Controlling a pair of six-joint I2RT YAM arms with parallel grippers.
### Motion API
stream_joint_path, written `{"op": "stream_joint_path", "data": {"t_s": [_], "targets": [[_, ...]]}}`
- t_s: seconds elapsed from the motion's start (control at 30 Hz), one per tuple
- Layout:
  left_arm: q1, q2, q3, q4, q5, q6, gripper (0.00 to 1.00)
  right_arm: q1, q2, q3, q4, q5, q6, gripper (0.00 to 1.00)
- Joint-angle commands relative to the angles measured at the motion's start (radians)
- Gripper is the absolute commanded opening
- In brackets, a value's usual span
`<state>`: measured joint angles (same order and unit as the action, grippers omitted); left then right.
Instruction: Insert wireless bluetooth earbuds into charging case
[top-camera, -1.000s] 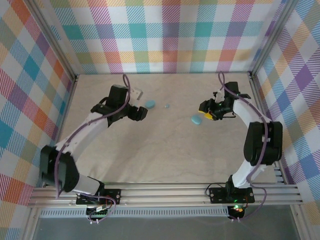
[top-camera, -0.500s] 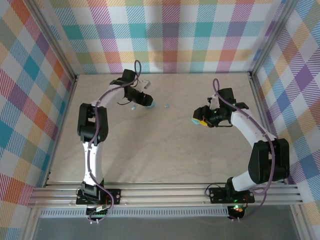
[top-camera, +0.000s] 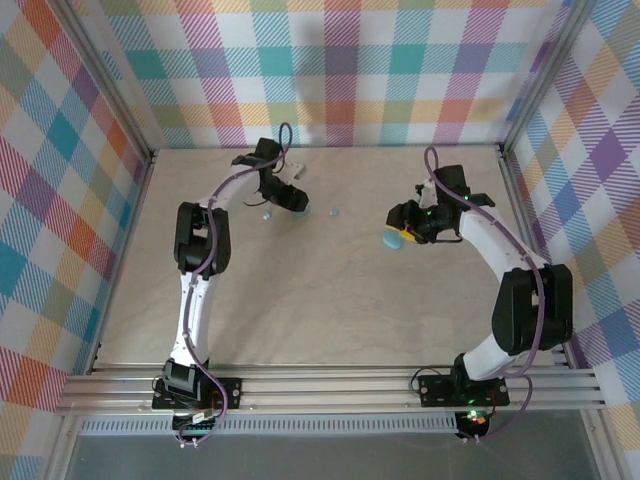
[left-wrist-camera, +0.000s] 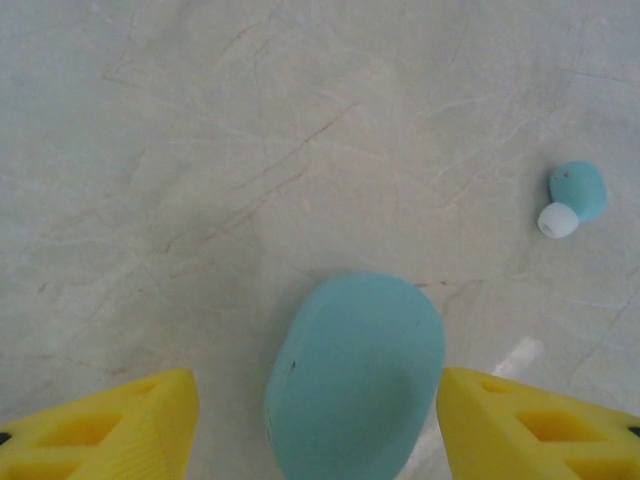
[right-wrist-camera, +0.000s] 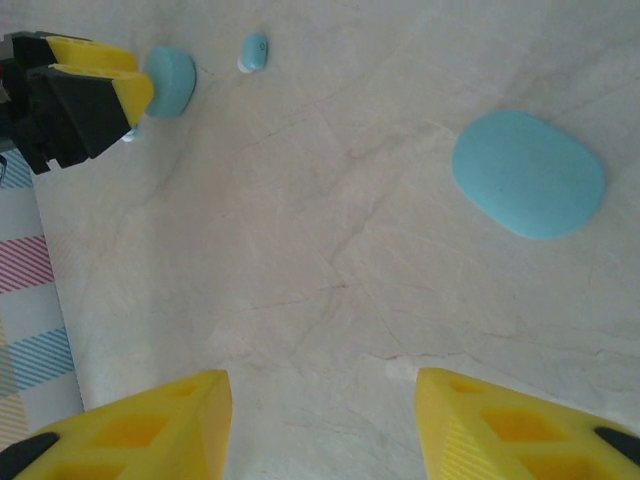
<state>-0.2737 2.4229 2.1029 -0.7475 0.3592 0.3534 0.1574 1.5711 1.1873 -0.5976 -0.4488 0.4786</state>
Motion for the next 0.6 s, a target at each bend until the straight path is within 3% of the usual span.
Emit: {"op": "stream_joint_path", "data": {"t_s": [0.0,0.2,0.57], "targets": [[-0.035,0.042,0.063,-0.086,-0.043,0.048,0.65,0.000,0.026,0.028,0.000,-0.011,-0.018,0.52],[-0.082,0.054,0.069,-0.121,-0.112,0.085,0.70,-0.001,0.070,0.049,0.012,-0.015,-0.025,0.52],[-0.102,0.034,0.011,-0.102,-0.195,0.112,0.55,-0.002,0.110,0.091,0.013,-0.041,-0.045,0.53]]}}
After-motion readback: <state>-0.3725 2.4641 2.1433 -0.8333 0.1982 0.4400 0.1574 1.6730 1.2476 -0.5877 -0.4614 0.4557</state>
